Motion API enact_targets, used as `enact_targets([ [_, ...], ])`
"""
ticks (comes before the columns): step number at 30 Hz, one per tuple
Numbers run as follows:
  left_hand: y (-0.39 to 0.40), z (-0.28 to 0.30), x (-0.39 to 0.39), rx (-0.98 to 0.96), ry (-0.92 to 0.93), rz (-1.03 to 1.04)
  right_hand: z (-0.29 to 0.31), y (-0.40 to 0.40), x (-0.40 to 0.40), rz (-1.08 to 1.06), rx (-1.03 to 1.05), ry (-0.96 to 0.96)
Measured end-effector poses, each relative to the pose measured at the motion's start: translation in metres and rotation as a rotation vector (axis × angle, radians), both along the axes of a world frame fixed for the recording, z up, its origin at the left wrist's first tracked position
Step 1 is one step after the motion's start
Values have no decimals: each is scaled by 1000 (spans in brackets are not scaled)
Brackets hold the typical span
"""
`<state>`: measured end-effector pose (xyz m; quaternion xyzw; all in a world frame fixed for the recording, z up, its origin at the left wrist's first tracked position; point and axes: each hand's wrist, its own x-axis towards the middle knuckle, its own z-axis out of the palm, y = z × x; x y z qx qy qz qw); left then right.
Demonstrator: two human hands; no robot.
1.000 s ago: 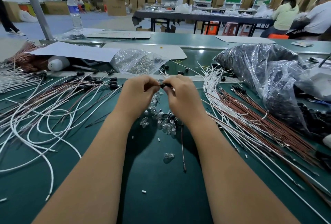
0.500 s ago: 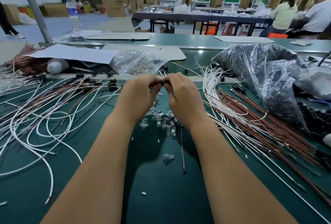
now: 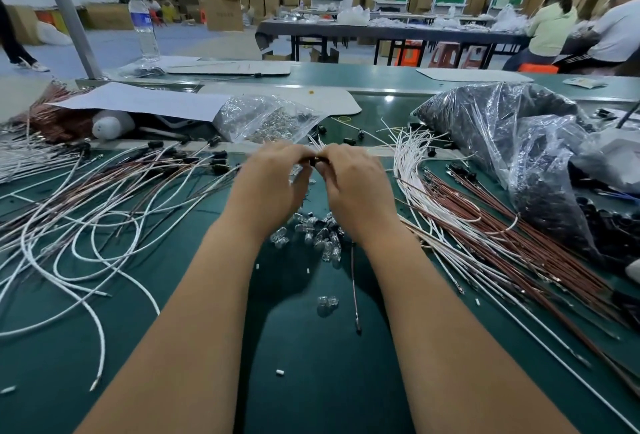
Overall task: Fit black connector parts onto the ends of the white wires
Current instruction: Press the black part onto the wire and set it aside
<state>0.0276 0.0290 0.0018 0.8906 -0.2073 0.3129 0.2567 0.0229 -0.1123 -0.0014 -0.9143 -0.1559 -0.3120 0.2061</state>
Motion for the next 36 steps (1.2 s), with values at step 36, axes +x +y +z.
enact_targets([
  [36,2,-4,2,-254,32,-96,6,-11,4,172,731,124],
])
